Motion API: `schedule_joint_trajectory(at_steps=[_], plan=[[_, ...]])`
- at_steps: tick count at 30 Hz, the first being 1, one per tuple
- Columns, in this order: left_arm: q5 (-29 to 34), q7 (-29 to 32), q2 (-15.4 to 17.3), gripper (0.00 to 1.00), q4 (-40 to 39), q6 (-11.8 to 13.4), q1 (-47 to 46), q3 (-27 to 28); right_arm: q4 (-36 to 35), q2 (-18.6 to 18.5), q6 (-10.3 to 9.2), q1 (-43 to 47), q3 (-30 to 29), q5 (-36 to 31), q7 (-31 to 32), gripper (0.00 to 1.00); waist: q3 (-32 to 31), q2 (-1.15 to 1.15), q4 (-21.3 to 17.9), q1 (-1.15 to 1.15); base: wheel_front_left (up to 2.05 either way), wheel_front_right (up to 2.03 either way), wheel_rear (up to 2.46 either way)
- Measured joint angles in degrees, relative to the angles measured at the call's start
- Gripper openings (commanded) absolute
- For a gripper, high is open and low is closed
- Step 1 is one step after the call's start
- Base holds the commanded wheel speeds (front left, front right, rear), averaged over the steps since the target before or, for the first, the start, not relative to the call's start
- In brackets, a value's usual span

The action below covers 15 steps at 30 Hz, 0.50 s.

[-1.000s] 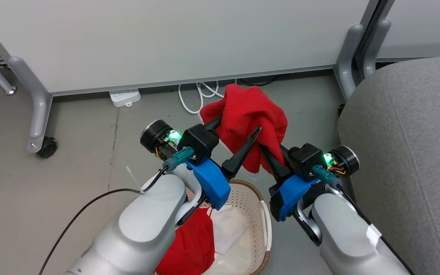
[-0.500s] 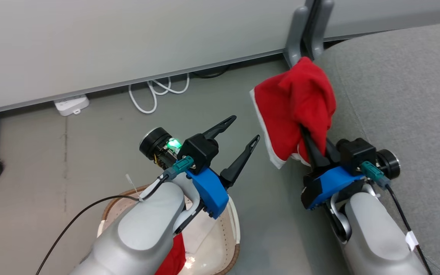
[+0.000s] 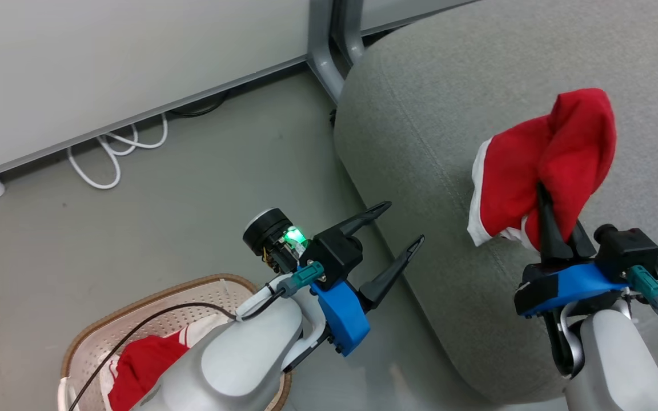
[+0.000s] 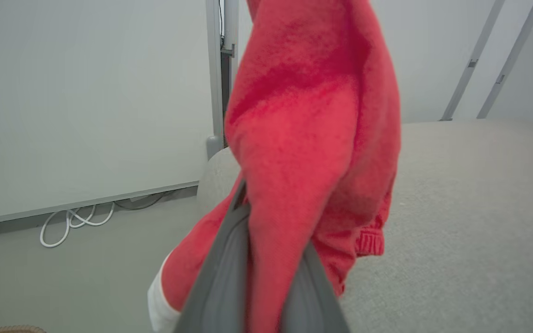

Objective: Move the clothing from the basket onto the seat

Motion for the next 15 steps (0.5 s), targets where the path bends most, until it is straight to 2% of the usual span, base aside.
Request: schedule_joint_trajectory(at_steps=[7,15], plan=[[-0.32,0.08,-0.19,1.00,-0.24,0.00,-0.12,-1.64,-2.35,0.49,0.00,2.65,-2.48,0.05,-0.01,0.00,2.09,0.00,-2.76,0.00,0.00,0.00,0.00],[-0.60,0.07,0.52,1.00,-1.15,0.27,-1.53,-1.15,-5.39,0.86,0.00,1.07,-3.55,0.43,0.00,0.00,3.82,0.00,-1.95,0.00,0.00,0.00,0.00]])
